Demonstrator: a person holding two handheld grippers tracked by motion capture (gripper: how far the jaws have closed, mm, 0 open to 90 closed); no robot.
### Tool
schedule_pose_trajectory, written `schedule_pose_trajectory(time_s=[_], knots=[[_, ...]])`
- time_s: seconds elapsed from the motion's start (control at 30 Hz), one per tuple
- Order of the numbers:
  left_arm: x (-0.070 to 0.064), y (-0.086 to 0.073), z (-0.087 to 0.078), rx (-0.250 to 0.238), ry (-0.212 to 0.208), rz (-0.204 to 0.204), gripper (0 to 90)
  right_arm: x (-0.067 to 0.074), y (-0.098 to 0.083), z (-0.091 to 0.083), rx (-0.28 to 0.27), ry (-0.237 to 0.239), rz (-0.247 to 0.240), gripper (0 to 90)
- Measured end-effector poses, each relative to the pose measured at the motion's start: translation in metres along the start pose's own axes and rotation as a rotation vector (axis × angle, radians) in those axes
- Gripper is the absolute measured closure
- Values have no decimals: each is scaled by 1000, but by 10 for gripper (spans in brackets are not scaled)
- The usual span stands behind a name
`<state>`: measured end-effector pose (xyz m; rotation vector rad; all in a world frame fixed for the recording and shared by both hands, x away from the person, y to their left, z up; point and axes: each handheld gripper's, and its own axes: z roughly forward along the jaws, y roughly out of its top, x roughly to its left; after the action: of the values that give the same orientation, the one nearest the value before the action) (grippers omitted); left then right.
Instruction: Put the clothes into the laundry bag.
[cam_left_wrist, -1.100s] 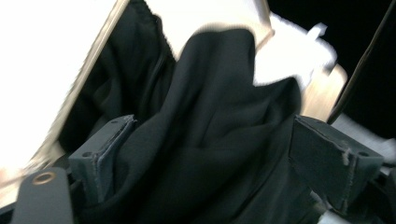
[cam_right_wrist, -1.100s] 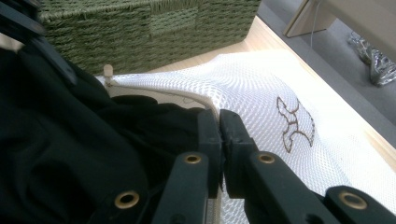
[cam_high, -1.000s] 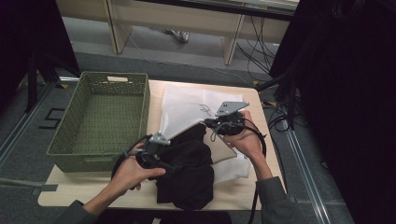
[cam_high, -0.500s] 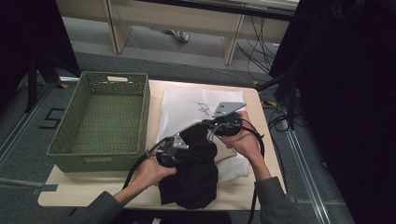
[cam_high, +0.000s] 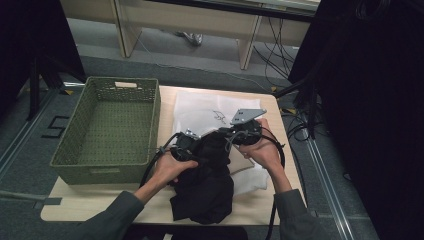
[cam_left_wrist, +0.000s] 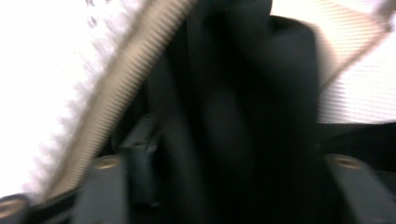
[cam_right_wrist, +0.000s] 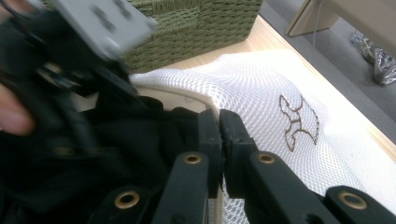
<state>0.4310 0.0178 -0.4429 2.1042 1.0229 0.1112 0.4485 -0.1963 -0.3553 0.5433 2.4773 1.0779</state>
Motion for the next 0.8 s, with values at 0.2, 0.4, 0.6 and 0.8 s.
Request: schedule_pose_trajectory(time_s=[0.2,0.4,0.6,0.8], knots=[[-13,-10,-58,-43,-51,20,211,-1,0,-1,-3,-1,-4,888],[-32,-42,-72,-3,-80,78,147,0,0,0,5,0,8,888],[-50,-61,-34,72,-40,200,146,2,0,2,18,0,18,888],[-54,-59,0,67,65,336,571,1,0,2,12,8,-6,888]])
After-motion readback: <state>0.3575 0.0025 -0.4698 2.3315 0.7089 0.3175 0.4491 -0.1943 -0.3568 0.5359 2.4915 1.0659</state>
